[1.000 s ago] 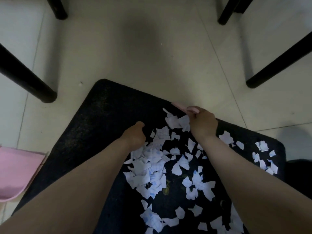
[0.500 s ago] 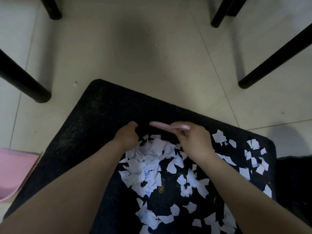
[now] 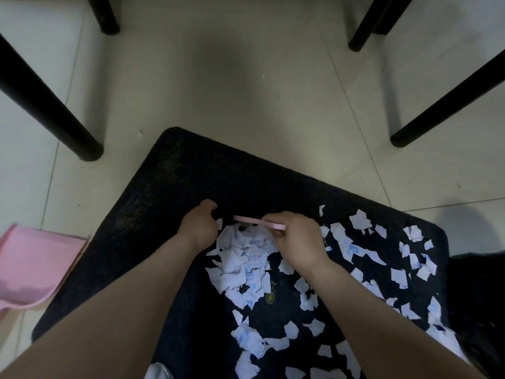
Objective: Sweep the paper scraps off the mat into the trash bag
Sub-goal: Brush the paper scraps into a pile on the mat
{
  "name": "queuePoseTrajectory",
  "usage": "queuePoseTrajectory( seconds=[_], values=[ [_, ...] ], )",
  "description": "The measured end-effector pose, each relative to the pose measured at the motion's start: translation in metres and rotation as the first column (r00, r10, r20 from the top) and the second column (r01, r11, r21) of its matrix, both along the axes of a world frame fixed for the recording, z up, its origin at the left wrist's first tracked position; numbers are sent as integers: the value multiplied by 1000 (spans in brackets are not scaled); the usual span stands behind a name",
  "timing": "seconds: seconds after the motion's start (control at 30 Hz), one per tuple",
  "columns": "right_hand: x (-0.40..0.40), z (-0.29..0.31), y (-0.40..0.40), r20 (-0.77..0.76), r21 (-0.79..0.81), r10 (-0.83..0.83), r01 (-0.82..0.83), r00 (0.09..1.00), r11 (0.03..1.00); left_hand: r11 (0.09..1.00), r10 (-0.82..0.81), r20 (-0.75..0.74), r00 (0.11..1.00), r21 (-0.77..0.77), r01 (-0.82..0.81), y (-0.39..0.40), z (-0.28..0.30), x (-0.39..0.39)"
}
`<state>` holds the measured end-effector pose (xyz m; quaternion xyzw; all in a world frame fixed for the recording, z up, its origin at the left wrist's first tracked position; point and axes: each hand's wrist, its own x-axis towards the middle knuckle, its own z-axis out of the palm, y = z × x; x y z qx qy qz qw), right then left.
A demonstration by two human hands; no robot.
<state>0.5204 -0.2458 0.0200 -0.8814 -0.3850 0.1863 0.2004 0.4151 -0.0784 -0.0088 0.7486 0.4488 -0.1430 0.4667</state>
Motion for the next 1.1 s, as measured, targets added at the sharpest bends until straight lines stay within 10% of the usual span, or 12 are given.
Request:
queuePoseTrajectory(
  seconds=[0.3,0.53,0.7,1.1],
  values=[
    [-31,41,-5,90,358,-233,187,968,915,997,-26,1,1000,-76,26,-11,15,-36],
    [-88,48,6,-484,75,-529,635,697,769,993,-9,-39,999,-118,5,-13,20,-63],
    [-124,25,5,-579,-71,-586,681,566,729,990,-20,-106,994,-139,5,-16,17,-77],
    [-93,23,-28,-467,-119,-558,576,686,809,959,-157,-177,972,-261,108,-39,18,-84]
  ],
)
